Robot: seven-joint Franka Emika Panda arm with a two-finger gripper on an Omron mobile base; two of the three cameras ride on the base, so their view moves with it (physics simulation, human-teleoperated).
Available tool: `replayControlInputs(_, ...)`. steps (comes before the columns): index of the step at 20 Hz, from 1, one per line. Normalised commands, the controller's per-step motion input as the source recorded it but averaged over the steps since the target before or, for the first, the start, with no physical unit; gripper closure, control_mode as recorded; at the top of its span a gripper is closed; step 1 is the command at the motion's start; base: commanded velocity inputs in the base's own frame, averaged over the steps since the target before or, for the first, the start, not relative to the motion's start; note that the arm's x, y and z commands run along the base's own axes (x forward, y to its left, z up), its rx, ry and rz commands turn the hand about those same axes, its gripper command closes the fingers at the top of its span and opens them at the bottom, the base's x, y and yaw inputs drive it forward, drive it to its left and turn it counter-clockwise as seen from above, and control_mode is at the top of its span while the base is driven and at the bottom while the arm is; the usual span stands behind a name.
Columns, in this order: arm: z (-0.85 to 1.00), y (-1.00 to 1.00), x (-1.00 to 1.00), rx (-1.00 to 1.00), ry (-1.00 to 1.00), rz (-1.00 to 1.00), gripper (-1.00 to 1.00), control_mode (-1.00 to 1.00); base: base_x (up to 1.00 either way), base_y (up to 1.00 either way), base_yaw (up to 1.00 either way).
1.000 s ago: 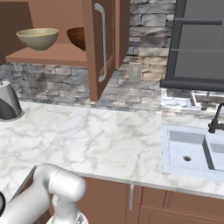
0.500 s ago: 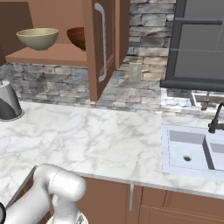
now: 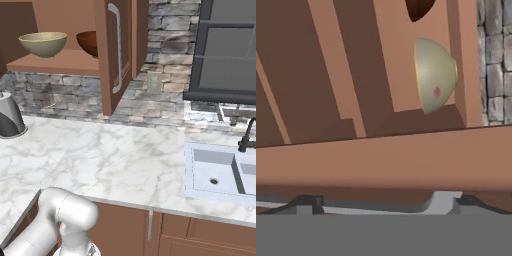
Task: Open the cabinet. Pick the bowls from the counter and place them in the cabinet. Then close the cabinet.
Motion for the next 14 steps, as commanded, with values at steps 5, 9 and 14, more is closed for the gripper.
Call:
replayControlInputs(5,0.0,-0.5,1.0,0.13,0.0,0.0,-1.0,-1.0,0.0,0.0,0.0)
replayControlInputs(9,0.0,-0.53,1.0,0.13,0.0,0.0,-1.0,-1.0,0.0,0.0,0.0)
replayControlInputs(14,0.0,-0.58,0.99,0.12,0.0,0.0,-1.0,-1.0,0.0,0.0,0.0)
